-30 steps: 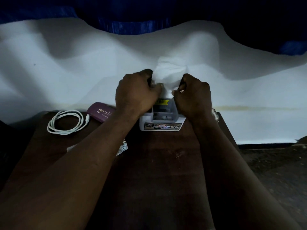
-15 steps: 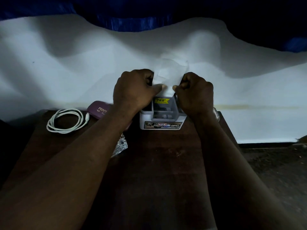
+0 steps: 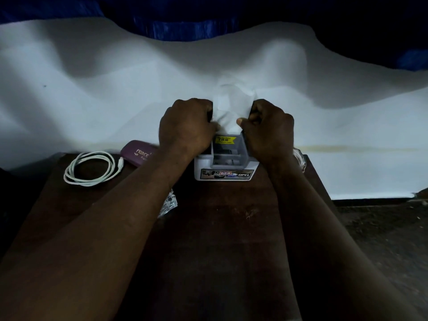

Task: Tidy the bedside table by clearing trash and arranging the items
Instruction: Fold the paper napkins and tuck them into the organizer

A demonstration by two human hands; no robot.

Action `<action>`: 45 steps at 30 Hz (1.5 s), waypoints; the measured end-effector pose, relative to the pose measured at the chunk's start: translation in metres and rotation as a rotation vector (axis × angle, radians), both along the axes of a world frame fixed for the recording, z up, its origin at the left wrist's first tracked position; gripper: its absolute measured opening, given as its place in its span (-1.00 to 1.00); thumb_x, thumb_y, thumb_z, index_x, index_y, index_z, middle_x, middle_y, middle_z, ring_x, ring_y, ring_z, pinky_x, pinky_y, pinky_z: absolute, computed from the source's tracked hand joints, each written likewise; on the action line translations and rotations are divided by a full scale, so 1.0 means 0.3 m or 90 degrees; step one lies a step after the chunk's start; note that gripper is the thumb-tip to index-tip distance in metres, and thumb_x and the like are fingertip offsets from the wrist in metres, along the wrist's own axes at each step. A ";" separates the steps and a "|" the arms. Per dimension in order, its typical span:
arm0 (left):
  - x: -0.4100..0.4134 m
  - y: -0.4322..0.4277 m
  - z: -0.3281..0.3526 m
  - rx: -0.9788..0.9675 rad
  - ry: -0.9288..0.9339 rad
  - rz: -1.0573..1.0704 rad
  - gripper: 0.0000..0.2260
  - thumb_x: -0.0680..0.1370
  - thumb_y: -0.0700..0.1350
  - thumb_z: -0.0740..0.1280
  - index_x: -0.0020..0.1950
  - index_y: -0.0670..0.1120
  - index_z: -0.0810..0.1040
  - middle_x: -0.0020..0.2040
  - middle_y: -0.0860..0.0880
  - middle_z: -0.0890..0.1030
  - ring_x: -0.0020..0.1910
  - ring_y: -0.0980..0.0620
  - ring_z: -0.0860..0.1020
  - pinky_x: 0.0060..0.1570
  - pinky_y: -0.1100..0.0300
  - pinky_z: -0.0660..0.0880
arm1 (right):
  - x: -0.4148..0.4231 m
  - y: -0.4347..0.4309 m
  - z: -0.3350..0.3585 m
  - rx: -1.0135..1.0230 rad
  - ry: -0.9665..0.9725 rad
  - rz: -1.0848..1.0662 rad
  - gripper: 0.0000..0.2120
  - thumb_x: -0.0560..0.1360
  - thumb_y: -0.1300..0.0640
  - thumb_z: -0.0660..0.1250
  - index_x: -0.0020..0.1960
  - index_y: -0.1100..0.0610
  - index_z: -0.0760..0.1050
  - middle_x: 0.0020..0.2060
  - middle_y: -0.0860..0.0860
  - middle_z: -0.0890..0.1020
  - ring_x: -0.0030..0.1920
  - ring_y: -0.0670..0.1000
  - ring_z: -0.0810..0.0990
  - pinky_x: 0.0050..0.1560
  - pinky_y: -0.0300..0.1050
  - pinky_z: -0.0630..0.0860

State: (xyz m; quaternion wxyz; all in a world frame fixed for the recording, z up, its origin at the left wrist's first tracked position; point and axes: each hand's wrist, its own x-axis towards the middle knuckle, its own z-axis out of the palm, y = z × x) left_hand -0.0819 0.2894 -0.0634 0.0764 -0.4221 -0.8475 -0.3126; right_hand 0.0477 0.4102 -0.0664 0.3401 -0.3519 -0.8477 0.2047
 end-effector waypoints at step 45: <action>0.012 -0.004 0.002 0.044 -0.085 0.039 -0.79 0.46 0.12 0.48 -0.06 0.00 0.71 -0.11 -0.02 0.73 -0.06 -0.11 0.68 -0.03 0.02 0.62 | 0.008 0.010 -0.005 0.032 -0.073 0.024 -0.71 0.43 -0.02 0.53 -0.21 0.09 0.45 -0.39 -0.09 0.53 -0.26 0.04 0.54 -0.25 -0.13 0.29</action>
